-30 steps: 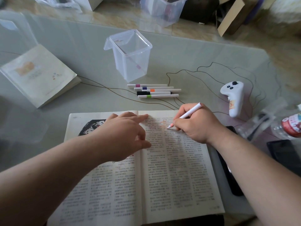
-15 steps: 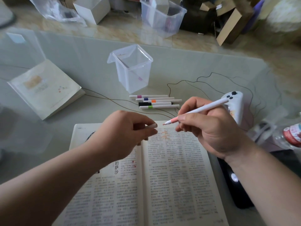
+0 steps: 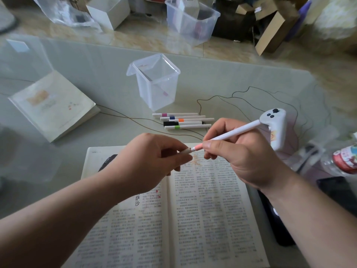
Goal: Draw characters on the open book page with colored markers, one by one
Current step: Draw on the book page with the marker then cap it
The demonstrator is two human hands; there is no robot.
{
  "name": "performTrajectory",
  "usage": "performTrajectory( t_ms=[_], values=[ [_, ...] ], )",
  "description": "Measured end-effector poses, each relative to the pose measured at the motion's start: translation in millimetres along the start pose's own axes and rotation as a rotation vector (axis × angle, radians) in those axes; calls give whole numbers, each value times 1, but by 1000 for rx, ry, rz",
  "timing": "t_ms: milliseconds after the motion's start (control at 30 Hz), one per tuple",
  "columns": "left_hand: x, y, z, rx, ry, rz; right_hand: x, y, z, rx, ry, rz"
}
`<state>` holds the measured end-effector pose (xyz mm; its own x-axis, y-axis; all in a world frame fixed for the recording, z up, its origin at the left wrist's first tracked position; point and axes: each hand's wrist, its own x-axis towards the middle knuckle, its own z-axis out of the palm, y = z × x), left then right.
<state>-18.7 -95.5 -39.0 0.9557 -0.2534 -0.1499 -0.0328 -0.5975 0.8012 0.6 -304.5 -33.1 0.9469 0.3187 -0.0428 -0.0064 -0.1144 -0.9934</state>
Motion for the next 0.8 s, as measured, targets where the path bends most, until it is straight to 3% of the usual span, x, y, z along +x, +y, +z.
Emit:
performTrajectory(
  t_ms=[133, 433, 600, 800],
  values=[
    [-4, 3, 0, 24, -6, 56, -1, -5, 3, -16, -36, 32],
    [-11, -4, -3, 166, 159, 290, -4, -3, 29, 150, 35, 126],
    [-6, -2, -13, 215, 56, 159, -3, -3, 31, 11, 71, 181],
    [1, -1, -28, 285, 21, 26, 3, -11, 29, 264, 279, 121]
  ],
)
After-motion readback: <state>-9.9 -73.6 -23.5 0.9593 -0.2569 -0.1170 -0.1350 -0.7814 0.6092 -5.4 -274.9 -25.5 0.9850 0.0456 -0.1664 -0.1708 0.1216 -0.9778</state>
